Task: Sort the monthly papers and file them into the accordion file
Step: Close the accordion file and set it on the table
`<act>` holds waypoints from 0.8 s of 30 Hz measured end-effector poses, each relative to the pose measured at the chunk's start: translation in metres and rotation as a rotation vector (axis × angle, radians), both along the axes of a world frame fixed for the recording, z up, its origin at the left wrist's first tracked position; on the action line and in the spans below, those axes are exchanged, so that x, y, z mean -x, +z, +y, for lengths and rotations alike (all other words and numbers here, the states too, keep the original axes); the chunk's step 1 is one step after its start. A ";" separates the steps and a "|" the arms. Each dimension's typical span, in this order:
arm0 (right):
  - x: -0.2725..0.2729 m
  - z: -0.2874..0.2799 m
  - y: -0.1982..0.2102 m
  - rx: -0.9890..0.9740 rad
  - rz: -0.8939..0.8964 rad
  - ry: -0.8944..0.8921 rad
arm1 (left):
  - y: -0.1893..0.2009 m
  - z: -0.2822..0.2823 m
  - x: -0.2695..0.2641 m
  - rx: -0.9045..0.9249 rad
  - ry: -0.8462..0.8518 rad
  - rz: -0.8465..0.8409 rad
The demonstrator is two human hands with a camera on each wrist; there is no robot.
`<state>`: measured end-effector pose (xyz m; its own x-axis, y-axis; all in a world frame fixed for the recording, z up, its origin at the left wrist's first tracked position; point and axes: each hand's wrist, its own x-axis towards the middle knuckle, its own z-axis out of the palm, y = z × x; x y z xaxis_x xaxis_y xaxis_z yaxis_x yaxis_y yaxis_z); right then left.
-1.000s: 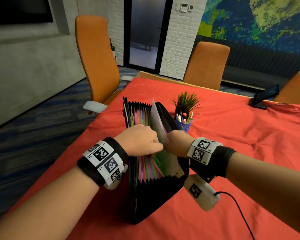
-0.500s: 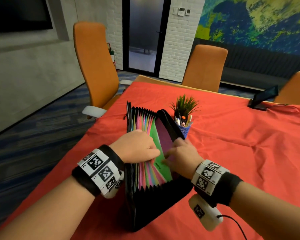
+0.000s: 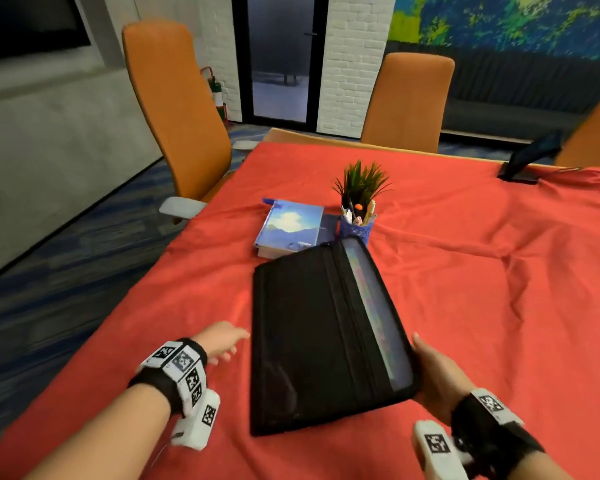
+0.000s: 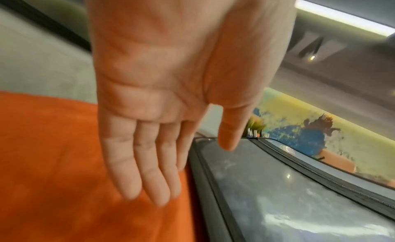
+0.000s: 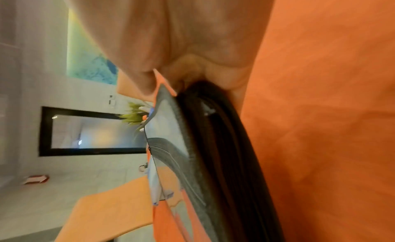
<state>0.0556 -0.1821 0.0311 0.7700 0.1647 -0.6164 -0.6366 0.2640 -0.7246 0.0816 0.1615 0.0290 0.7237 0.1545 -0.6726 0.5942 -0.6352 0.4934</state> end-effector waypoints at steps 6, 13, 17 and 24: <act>0.016 -0.018 -0.049 0.246 -0.011 0.093 | -0.042 -0.029 0.010 0.080 0.073 0.084; 0.016 -0.033 -0.043 0.728 -0.063 0.834 | -0.059 -0.017 0.002 -0.172 0.040 0.062; -0.039 -0.028 -0.012 1.291 -0.268 1.018 | -0.061 -0.028 -0.016 -0.246 0.080 -0.087; -0.142 0.043 0.016 1.334 -0.726 0.680 | -0.067 -0.036 -0.037 0.082 0.102 -0.264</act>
<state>0.1972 -0.1391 0.0476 0.9538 0.2547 -0.1596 0.1799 -0.9091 -0.3758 0.1182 0.1255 -0.0377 0.8590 0.1881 -0.4761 0.4969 -0.5303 0.6869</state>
